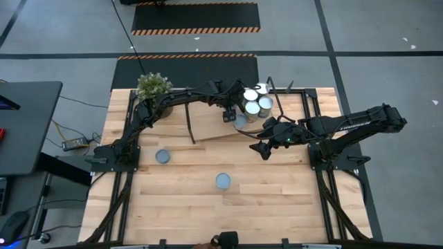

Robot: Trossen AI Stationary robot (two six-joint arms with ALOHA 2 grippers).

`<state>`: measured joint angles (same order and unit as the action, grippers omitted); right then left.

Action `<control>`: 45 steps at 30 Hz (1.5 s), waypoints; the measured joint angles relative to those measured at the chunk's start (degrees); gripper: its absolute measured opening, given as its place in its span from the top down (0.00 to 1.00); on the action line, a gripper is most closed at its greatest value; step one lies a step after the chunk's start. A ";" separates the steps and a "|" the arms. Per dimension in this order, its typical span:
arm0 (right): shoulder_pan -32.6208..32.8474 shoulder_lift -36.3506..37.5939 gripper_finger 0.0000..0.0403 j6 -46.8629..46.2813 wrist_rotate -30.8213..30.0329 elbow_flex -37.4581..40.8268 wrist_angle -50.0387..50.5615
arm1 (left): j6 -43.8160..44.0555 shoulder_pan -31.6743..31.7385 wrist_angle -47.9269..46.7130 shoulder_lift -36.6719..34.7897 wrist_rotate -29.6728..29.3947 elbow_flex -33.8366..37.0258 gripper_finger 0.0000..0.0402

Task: Pick and place cans onto a shelf
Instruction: Put the canned tomatoes on the shelf

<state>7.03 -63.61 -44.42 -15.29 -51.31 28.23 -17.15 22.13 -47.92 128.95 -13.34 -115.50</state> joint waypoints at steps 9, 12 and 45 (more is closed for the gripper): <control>0.00 0.00 0.12 -0.43 -0.02 0.00 -0.11 | -0.21 -0.02 -1.78 0.02 2.54 0.00 0.02; 0.00 0.00 0.12 -0.46 -0.02 0.00 -0.11 | -0.21 -0.10 -1.72 0.02 2.55 0.00 0.01; 0.13 0.00 0.12 0.92 -0.18 0.00 -0.46 | 4.29 -3.06 -9.38 -0.37 -17.94 0.00 0.01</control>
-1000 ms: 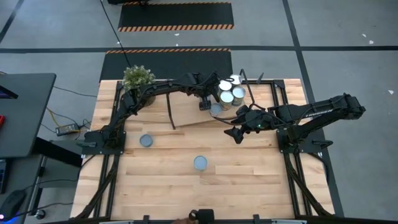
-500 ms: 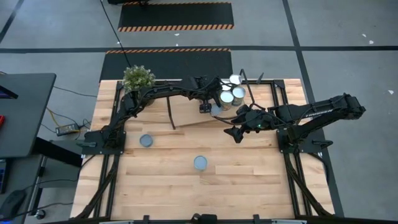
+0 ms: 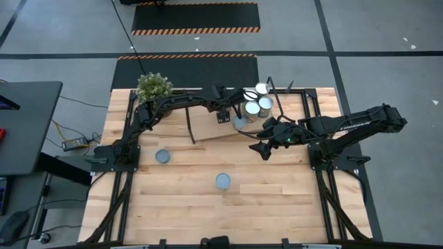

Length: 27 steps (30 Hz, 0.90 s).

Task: Pick and place cans onto a shelf
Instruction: Put the canned tomatoes on the shelf

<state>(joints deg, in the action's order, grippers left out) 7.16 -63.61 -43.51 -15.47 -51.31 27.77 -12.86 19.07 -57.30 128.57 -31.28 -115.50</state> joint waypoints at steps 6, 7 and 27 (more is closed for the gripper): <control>0.00 1.29 0.12 0.78 0.18 0.00 0.16 | 0.45 0.13 -4.47 -0.02 -0.60 0.00 0.01; -0.01 1.82 0.12 1.13 0.18 0.00 0.32 | 0.55 0.09 -5.23 -0.04 0.84 0.00 0.01; -0.02 10.05 0.12 1.43 -4.91 -0.02 7.87 | 5.15 11.42 -1.98 -8.71 28.97 0.00 0.01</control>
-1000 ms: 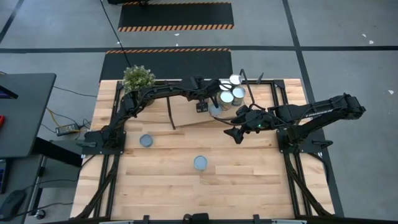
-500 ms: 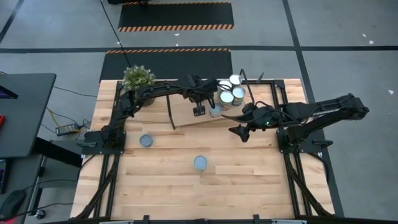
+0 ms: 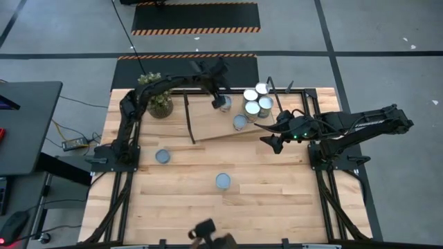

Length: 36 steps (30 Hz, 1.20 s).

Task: Pick and place cans onto a shelf
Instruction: Put the canned tomatoes on the shelf

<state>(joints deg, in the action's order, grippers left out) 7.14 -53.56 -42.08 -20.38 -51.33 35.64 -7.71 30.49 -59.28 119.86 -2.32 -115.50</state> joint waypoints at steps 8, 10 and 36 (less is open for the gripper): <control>0.00 -0.02 0.12 -0.86 -1.09 0.00 -0.05 | 4.44 6.29 3.12 0.27 -9.81 0.91 0.01; 0.00 -0.04 0.12 -0.86 -1.26 0.00 -0.24 | 6.34 7.13 4.49 0.70 -9.03 2.40 0.01; -0.07 -0.04 0.12 -2.78 -1.07 0.00 -1.64 | 2.73 -4.21 12.92 5.63 -25.62 8.55 0.01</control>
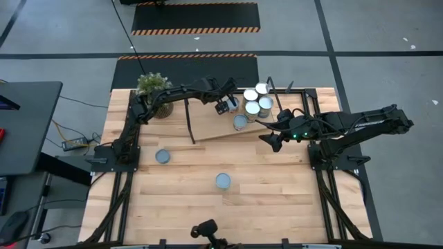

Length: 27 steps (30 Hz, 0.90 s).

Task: Pick and place cans onto a shelf
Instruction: Put the canned tomatoes on the shelf

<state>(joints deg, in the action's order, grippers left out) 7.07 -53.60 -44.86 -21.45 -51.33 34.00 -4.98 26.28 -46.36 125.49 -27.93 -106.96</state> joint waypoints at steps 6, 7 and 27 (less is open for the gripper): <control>0.00 0.00 0.12 -0.11 0.02 0.00 -0.14 | 1.28 0.70 4.63 0.00 0.11 0.00 0.01; 0.00 0.00 0.12 -0.24 0.04 0.00 -0.22 | 1.66 0.93 5.14 0.00 0.98 0.00 0.01; 0.00 0.00 0.12 -0.04 -0.09 0.00 -1.30 | 1.54 1.90 8.30 0.00 12.89 0.00 0.01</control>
<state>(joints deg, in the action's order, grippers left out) 7.07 -53.60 -44.90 -21.54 -51.33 32.71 -3.44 28.18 -38.06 125.49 -15.04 -106.96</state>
